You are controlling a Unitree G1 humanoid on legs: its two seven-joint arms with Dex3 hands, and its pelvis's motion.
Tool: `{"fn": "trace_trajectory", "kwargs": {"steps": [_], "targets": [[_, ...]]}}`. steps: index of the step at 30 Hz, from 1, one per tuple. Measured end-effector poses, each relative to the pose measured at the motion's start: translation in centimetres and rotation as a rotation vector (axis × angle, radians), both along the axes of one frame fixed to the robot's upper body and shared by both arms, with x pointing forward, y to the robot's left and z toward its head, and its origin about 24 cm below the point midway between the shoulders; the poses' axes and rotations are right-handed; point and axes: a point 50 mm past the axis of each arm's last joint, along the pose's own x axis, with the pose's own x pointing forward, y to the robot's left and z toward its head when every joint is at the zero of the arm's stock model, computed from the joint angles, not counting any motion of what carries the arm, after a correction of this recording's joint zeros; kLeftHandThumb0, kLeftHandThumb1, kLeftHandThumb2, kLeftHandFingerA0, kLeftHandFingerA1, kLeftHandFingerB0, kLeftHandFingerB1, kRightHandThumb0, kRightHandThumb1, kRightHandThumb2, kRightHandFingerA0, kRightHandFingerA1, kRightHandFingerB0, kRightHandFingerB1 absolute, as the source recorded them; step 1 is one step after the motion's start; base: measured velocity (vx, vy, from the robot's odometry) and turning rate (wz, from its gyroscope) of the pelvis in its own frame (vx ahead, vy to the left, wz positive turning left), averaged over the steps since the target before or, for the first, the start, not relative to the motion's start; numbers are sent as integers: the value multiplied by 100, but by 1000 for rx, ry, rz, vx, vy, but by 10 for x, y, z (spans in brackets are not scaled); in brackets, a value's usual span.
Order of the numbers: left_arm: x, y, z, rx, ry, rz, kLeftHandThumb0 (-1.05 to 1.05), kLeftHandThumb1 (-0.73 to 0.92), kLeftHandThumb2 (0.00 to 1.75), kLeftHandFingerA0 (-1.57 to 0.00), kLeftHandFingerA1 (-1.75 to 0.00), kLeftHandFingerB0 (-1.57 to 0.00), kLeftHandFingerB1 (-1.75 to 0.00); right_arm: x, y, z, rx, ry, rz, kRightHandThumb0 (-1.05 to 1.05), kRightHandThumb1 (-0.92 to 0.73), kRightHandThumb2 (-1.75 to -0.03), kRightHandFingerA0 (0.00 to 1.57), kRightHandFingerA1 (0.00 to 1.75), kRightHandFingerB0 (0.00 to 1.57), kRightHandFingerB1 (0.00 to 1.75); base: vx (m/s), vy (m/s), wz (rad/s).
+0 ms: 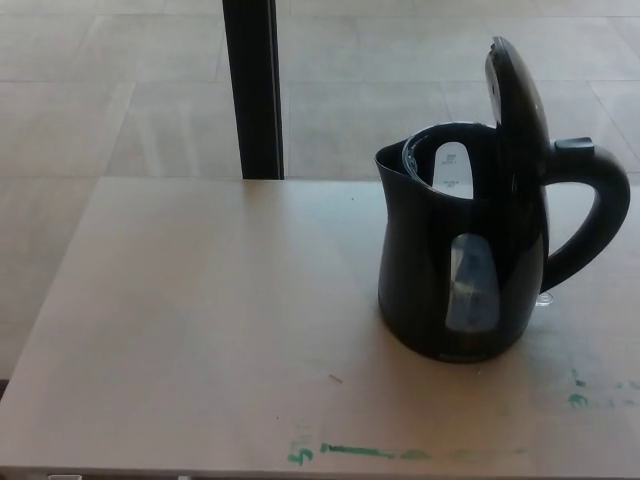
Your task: The robot uses its right hand to push down on the lid of a kettle kept in the middle of the desk to close it
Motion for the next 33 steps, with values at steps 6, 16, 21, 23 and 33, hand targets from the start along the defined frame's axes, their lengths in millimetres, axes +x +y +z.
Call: {"fn": "trace_trajectory", "kwargs": {"steps": [6, 16, 21, 23, 33], "targets": [[-2, 0, -1, -3, 6, -2, -60, 57, 100, -34, -59, -15, -47, 14, 26, -15, -127, 73, 23, -87, -79, -122, 1, 34, 11, 23, 0, 0, 0], [-3, 0, -1, -7, 6, -7, -62, 57, 99, -33, -59, -14, -47, 36, 55, -31, -321, 147, 20, -92, -80, -121, 9, 54, 7, 45, 0, 0, 0], [-3, 2, 1, -3, 0, -5, -62, 57, 99, -36, -60, -17, -48, 42, 68, -34, -407, 146, 24, -37, -44, -109, 1, 52, 0, 49, 0, 0, 0], [-3, 3, 2, 2, 2, -8, -61, 57, 100, -35, -60, -16, -48, 45, 74, -37, -445, 147, 31, -37, -46, -110, 1, 52, 0, 49, 0, 0, 0], [-2, 6, 4, 8, 4, -10, -71, 70, 65, -36, -47, -27, -38, 47, 92, -38, -660, 101, 82, -84, -73, -113, 0, 44, 10, 42, 0, 0, 0]]}}
